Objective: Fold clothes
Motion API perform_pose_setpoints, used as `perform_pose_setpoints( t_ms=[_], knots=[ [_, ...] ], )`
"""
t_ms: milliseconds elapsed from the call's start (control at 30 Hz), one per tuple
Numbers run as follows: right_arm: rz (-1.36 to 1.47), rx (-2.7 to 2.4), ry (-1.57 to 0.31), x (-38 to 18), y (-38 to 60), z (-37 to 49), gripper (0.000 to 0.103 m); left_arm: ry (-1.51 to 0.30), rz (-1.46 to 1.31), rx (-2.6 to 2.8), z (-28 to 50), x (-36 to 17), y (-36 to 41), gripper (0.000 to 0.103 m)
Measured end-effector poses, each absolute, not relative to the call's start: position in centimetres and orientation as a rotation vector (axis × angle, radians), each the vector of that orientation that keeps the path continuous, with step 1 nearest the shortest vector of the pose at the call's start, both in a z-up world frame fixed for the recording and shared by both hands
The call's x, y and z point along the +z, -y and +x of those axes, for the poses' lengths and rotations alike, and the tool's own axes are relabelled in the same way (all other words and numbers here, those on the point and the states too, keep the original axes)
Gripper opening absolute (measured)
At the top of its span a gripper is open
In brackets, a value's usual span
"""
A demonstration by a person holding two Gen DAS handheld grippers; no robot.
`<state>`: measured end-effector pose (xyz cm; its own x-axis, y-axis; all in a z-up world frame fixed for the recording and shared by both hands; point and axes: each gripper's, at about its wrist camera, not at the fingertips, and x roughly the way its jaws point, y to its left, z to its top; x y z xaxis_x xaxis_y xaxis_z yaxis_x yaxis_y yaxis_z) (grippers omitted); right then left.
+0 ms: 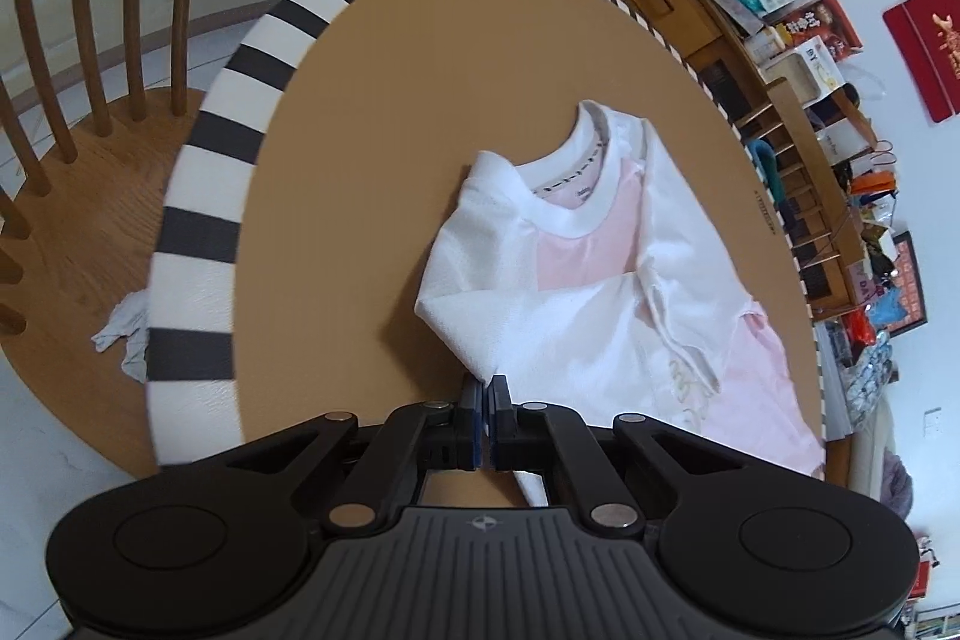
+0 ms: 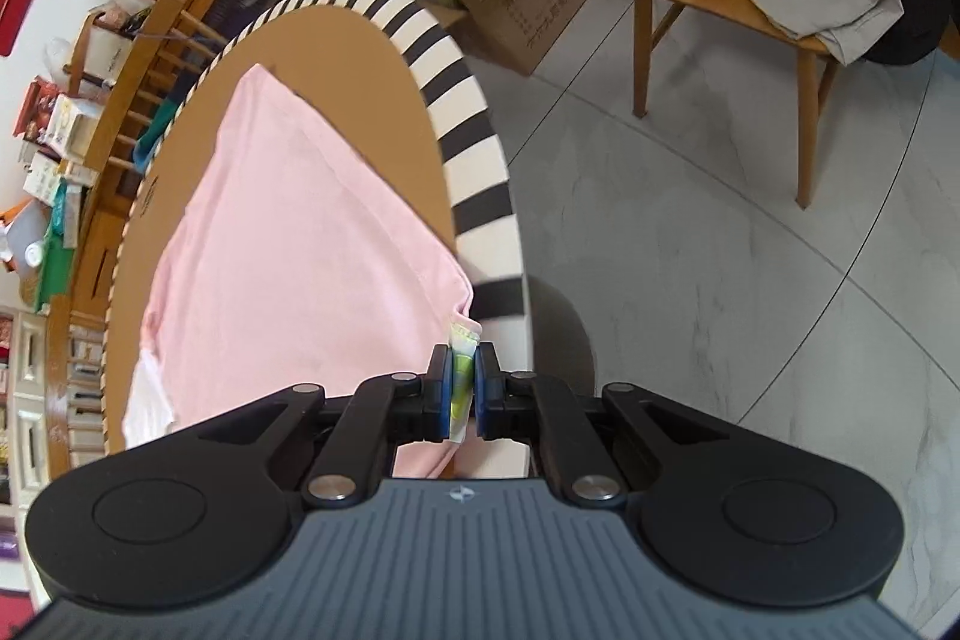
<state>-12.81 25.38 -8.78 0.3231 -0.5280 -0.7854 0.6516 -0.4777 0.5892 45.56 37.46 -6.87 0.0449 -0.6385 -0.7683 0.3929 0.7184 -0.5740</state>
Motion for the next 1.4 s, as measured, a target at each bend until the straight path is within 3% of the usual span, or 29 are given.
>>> perform_pose_setpoints(
  t_ms=[233, 500, 700, 1000, 1033, 1100, 1167, 1300, 1400],
  knots=[
    [1.572, -1.263, 0.049, -4.3, -22.4, -13.1, 0.007, -1.298, -0.357, -0.863, 46.6, -1.8, -36.2, 0.002],
    [1.513, -1.214, 0.007, -1.6, -9.4, -11.8, 0.007, -1.326, -0.329, -0.895, 50.7, 1.4, -22.9, 0.002],
    [1.524, -1.281, -0.111, -3.3, 2.2, -9.7, 0.007, -1.414, -0.265, -0.753, 54.9, -2.9, -12.0, 0.002],
    [1.573, -1.351, -0.182, -7.2, 10.5, -6.4, 0.007, -1.456, -0.343, -0.582, 56.9, -7.8, -7.2, 0.002],
    [1.588, -1.360, -0.170, -7.5, 10.9, -6.4, 0.008, -1.461, -0.362, -0.572, 57.0, -8.2, -7.1, 0.003],
    [1.628, -1.374, -0.119, -8.3, 11.2, -6.7, 0.022, -1.479, -0.434, -0.554, 57.2, -9.0, -7.4, 0.008],
    [1.623, -1.390, -0.057, -8.4, 11.1, -7.3, 0.051, -1.475, -0.522, -0.552, 57.5, -9.5, -8.1, 0.018],
    [1.417, -1.288, -0.041, -6.4, 10.0, -7.5, 0.048, -1.304, -0.488, -0.700, 56.9, -7.6, -9.1, 0.019],
    [1.107, -1.171, -0.313, -4.6, 8.5, -5.0, 0.042, -1.167, -0.087, -0.931, 53.2, -5.5, -8.2, 0.021]
  ],
)
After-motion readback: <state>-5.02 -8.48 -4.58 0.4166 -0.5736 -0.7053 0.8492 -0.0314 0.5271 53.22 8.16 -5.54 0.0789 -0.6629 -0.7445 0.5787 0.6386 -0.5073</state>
